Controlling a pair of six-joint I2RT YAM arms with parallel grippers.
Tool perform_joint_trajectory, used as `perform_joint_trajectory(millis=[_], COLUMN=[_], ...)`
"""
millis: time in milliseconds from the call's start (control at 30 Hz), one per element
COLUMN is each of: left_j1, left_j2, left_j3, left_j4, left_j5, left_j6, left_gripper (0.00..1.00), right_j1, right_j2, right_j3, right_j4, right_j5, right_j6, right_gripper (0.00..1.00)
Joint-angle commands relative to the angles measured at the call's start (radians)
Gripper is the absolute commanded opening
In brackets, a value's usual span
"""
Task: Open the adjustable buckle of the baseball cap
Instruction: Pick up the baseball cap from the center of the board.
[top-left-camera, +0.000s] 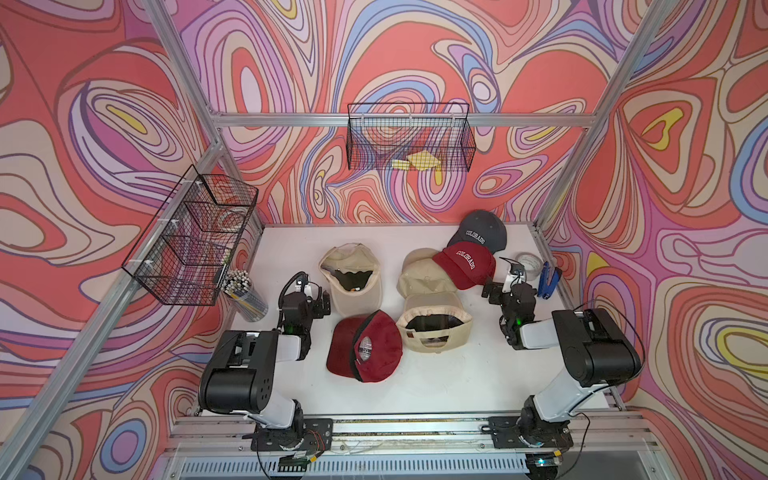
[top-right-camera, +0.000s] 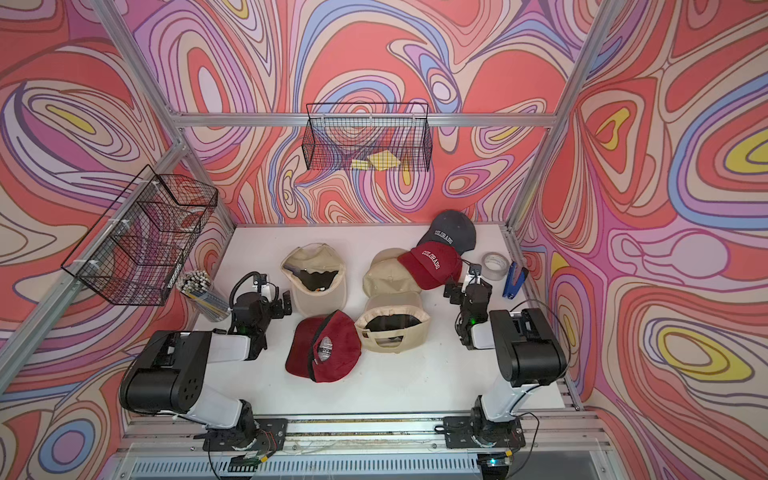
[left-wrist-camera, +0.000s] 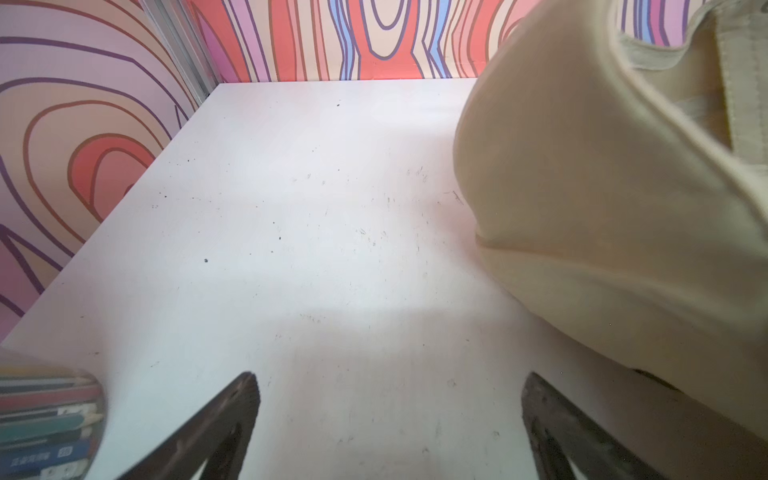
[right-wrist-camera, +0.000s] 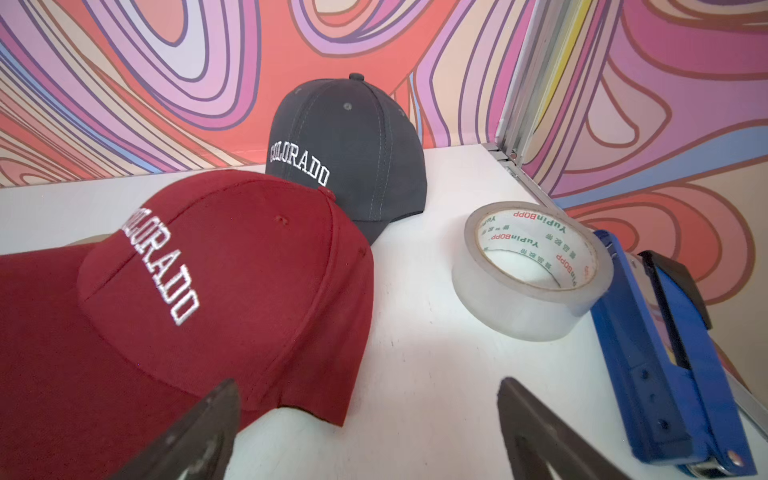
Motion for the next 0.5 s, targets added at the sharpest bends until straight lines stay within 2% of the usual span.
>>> perform_joint_trajectory(millis=[0, 467], left_j1=[-0.003, 0.008], left_j2=[0.006, 0.005], left_j3=[0.013, 0.022], left_j4=[0.039, 0.022], left_j5=[0.004, 0.014], left_j6=[0.021, 0.012], left_gripper=[0.99, 0.99], right_j1=[-0.002, -0.002], right_j2=[0.016, 0.017], right_j3=[0.013, 0.014], right_j4=[0.013, 0.012], right_j5=[0.01, 0.009], right_j6=[-0.004, -0.004], right_gripper=[0.98, 0.98])
